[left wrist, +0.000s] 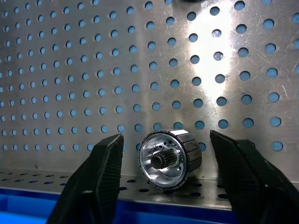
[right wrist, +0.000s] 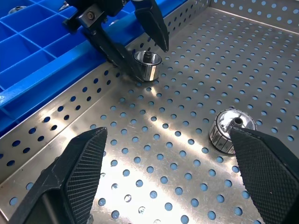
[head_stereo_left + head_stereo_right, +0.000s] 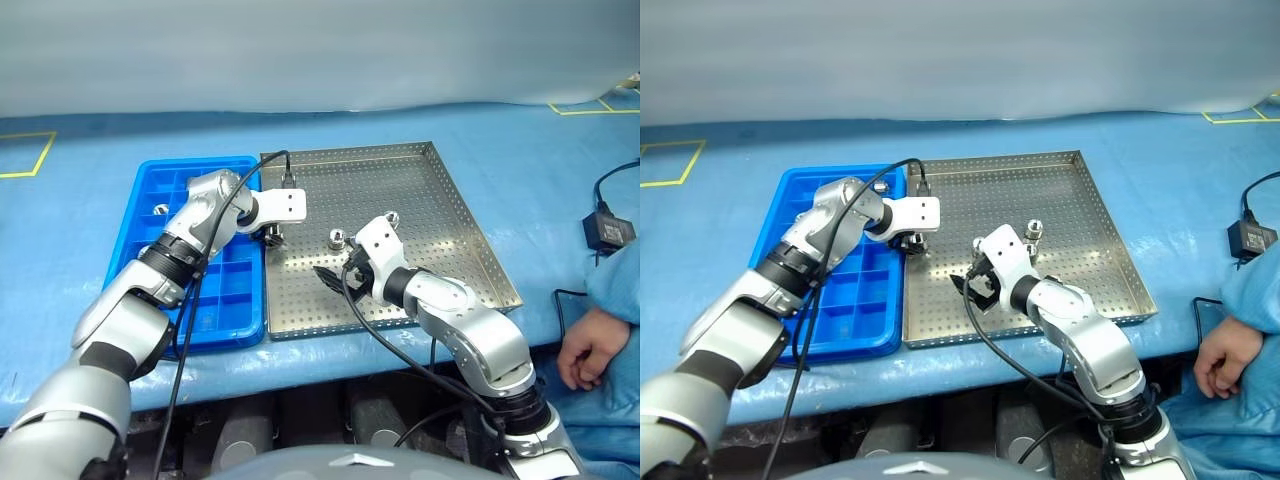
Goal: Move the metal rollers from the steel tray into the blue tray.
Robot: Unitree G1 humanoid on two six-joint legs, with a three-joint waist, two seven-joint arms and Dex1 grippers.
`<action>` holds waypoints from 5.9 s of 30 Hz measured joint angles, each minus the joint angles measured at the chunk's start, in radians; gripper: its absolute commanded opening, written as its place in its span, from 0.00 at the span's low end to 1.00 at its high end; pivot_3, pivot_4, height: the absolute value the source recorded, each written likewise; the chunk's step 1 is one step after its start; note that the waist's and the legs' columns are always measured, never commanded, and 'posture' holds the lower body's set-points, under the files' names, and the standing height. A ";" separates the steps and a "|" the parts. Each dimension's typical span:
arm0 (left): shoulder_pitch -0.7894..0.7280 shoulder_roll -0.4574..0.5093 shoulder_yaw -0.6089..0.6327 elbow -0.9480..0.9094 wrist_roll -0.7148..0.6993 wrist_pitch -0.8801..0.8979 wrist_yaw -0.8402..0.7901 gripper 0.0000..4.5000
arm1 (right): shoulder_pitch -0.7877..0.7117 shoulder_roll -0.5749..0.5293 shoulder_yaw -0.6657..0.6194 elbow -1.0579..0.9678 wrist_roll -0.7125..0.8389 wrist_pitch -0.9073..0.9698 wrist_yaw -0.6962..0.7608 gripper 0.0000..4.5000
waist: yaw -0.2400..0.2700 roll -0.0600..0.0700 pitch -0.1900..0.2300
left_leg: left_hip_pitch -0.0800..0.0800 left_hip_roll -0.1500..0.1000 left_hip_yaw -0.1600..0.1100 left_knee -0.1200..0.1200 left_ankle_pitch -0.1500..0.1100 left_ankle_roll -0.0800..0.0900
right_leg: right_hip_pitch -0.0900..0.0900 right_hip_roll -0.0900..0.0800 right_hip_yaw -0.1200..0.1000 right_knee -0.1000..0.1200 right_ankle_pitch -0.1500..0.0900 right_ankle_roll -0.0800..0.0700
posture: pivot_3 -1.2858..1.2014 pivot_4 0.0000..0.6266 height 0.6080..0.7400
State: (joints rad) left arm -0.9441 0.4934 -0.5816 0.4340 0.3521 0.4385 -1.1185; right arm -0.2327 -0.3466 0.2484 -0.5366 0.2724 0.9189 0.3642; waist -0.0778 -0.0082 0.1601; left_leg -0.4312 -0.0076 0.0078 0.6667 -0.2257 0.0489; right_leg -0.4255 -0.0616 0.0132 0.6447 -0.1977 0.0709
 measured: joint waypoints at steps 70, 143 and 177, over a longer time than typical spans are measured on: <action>-0.139 -0.082 -0.047 0.383 0.143 -0.159 -0.063 0.49 | 0.024 0.022 0.018 -0.024 -0.031 -0.036 -0.023 0.98 | -0.064 0.001 -0.001 | 0.004 0.002 0.000 0.016 0.001 0.001 | 0.002 0.001 0.002 0.015 -0.002 0.002 | 0.43 0.24 1.00; 1.054 -0.179 0.847 -1.425 -0.294 0.990 0.803 0.41 | -0.174 0.027 0.011 0.169 0.170 -0.035 0.196 0.98 | 0.147 -0.007 0.004 | 0.002 0.001 -0.006 0.008 0.000 -0.004 | -0.002 -0.002 -0.007 0.004 -0.002 -0.013 | 0.62 0.24 1.00; 0.354 -0.188 0.332 -0.466 -0.477 0.256 0.512 0.89 | 0.022 -0.114 -0.101 -0.082 0.098 0.054 -0.001 0.98 | 0.033 -0.008 0.004 | 0.000 0.000 -0.006 -0.005 0.005 -0.007 | 0.000 0.001 -0.006 -0.002 -0.002 -0.015 | 0.43 0.24 1.00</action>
State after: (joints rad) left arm -0.5903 0.3056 -0.2493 -0.0319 -0.1250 0.6948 -0.6064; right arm -0.2108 -0.4601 0.1470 -0.6184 0.3703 0.9729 0.3628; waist -0.0450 -0.0160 0.1639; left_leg -0.4309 -0.0072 0.0016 0.6619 -0.2207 0.0421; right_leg -0.4250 -0.0610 0.0067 0.6424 -0.1998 0.0560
